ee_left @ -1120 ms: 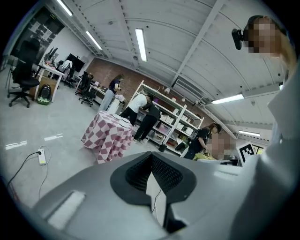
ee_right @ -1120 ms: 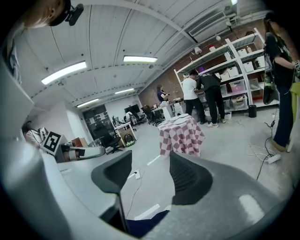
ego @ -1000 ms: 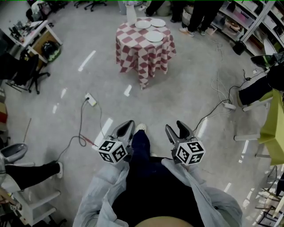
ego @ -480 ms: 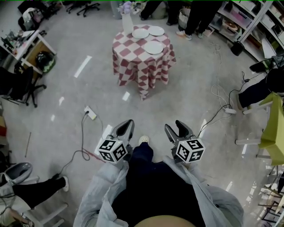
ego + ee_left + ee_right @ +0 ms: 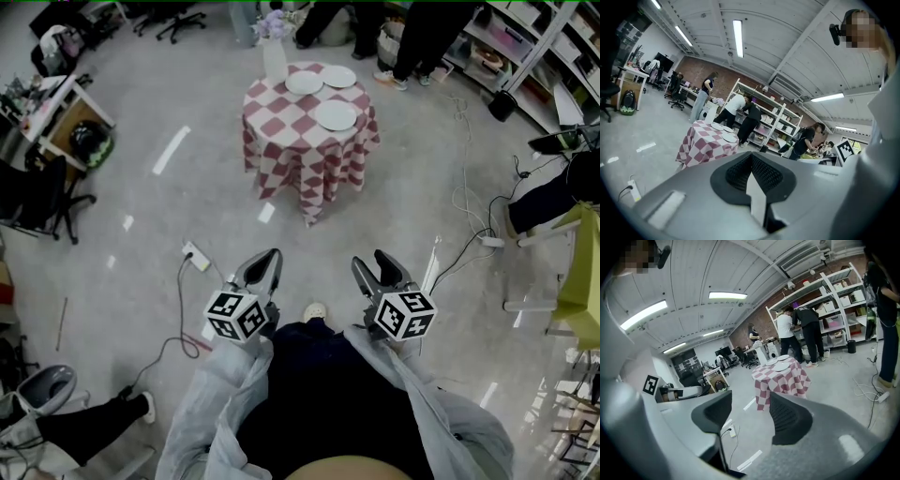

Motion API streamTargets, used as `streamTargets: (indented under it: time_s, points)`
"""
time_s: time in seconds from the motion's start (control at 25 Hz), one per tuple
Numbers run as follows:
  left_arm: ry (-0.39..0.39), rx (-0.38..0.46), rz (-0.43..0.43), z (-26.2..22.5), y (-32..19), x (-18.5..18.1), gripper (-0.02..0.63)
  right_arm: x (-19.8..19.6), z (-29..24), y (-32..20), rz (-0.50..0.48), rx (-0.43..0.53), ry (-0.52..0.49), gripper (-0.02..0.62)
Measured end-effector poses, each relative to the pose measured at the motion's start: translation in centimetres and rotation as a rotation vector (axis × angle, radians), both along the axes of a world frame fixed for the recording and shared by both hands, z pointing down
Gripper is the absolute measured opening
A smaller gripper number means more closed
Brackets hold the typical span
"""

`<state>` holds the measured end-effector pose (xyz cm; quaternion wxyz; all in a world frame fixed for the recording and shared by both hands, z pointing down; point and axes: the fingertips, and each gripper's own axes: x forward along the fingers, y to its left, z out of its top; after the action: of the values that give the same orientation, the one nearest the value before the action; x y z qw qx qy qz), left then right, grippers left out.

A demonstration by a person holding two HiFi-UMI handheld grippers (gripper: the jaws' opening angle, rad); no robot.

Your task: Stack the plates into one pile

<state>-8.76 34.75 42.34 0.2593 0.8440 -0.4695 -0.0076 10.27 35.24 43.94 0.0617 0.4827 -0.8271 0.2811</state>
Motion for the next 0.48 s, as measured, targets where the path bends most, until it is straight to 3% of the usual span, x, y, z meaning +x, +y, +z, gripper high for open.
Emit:
streamTargets:
  time_s: [0.48]
  points:
    - [0.036, -0.058, -0.048, 1.7, -1.2, -2.9, 0.011, -2.6, 1.6, -2.5, -0.027, -0.096, -0.021, 0.247]
